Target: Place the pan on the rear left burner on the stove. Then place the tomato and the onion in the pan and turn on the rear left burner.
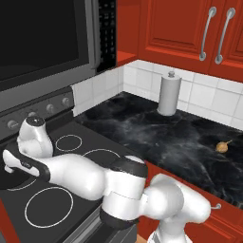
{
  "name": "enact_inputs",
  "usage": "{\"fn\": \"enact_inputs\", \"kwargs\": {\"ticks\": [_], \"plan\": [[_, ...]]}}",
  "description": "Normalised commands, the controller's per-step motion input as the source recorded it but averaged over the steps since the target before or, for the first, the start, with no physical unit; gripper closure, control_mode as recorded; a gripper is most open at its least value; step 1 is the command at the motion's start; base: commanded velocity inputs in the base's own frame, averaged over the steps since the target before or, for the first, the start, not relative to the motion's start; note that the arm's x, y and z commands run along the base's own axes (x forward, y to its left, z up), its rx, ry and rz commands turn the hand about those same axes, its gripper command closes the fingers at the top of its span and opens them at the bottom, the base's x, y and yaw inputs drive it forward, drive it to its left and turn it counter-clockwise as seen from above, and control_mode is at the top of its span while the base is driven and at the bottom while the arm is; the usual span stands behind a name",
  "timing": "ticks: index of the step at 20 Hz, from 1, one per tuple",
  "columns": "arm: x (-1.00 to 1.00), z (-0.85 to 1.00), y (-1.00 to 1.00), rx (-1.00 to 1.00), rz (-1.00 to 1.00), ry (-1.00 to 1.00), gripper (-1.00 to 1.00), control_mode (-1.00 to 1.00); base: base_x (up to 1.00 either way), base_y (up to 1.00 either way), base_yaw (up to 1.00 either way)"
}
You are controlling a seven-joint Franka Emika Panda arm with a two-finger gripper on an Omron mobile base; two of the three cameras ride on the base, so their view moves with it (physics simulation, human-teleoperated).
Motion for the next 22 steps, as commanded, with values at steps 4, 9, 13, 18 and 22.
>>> {"fn": "enact_inputs", "kwargs": {"ticks": [4, 9, 13, 18, 22], "plan": [[0.11, -0.12, 0.45, 0.00, 0.07, 0.00, 1.00, -1.00, 0.00, 0.00, 0.00], [0.00, -0.16, 0.41, 0.00, 0.04, 0.01, -1.00, -1.00, 0.00, 0.00, 0.00], [0.00, -0.18, 0.23, -0.02, 0.01, 0.03, -1.00, -1.00, 0.00, 0.00, 0.00], [0.00, -0.19, 0.02, -0.02, 0.00, 0.03, -1.00, -1.00, 0.00, 0.00, 0.00], [0.00, -0.08, 0.00, -0.01, 0.00, 0.02, -1.00, -1.00, 0.00, 0.00, 0.00]]}}
